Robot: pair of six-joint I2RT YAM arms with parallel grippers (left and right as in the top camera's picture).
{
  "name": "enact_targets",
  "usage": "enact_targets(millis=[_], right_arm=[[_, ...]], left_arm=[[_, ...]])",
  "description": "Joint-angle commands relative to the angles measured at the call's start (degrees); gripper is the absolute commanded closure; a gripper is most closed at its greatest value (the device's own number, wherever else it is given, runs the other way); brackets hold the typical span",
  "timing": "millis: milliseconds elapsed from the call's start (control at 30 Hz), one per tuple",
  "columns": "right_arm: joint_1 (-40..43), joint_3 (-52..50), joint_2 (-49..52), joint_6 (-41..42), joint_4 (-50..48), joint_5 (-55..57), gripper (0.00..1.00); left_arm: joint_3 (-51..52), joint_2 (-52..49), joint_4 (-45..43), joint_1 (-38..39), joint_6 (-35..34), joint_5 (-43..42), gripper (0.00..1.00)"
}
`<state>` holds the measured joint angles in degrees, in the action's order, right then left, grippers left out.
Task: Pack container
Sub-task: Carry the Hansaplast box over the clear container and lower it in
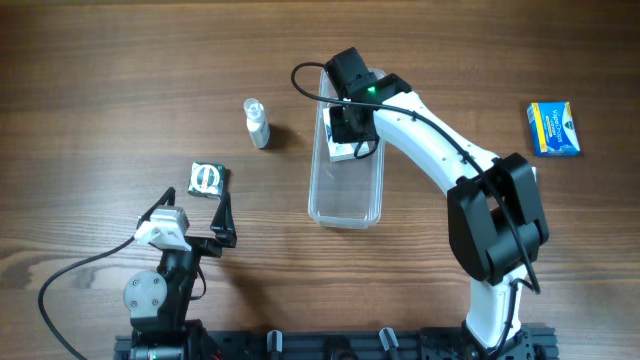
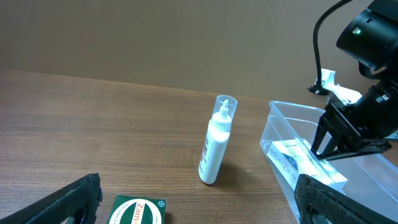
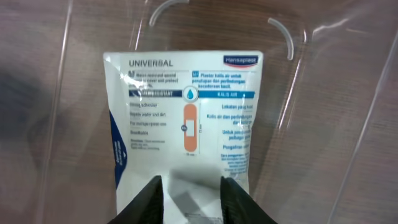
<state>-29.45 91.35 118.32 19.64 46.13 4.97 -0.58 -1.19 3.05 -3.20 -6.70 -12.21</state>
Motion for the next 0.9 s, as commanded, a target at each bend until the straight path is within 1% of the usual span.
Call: enact_targets(millis=[0,133,200,367,533,600,700,767,867], right_arm=[[-1.51,1.27,0.85,-1.66,2.34,0.09,0.82],[-3.19,1.27,0.85,-1.62,6.08,-0.61,0.85],[-3.39,1.27,0.85,-1.64,6.78,-2.47,0.89],[-3.37,1.27,0.85,-1.46,5.29,-7.67,0.89],[-3.37,1.27,0.85,-1.44,3.65,-9.14,0.89],[-3.37,1.27,0.85,-1.46,3.67,-7.78,0.91],[-3.21,1.27,0.85,-1.44,3.58,-0.26,0.96],[-2.64,1.25,0.85,-1.44,3.65,2.05,0.96],[-1.86,1.14,0.92,-1.42,3.41,2.12,0.96]], left_arm=[[0.26,0.0,0.24,-0.5,0.44,0.28,0.0],[0.26,0.0,0.24,-0.5,0.46,0.28,0.0],[0.26,0.0,0.22,-0.5,0.44,0.28,0.0],[0.26,0.0,0.24,-0.5,0.44,0.31,0.0],[0.26,0.0,0.22,-0.5,0.44,0.28,0.0],[0.26,0.0,0.24,-0.5,0.46,0.28,0.0],[0.26,0.0,0.24,-0.5,0.44,0.28,0.0],[0.26,0.0,0.24,-0.5,0.44,0.28,0.0],[0.26,0.0,0.22,-0.5,0.44,0.28,0.0]])
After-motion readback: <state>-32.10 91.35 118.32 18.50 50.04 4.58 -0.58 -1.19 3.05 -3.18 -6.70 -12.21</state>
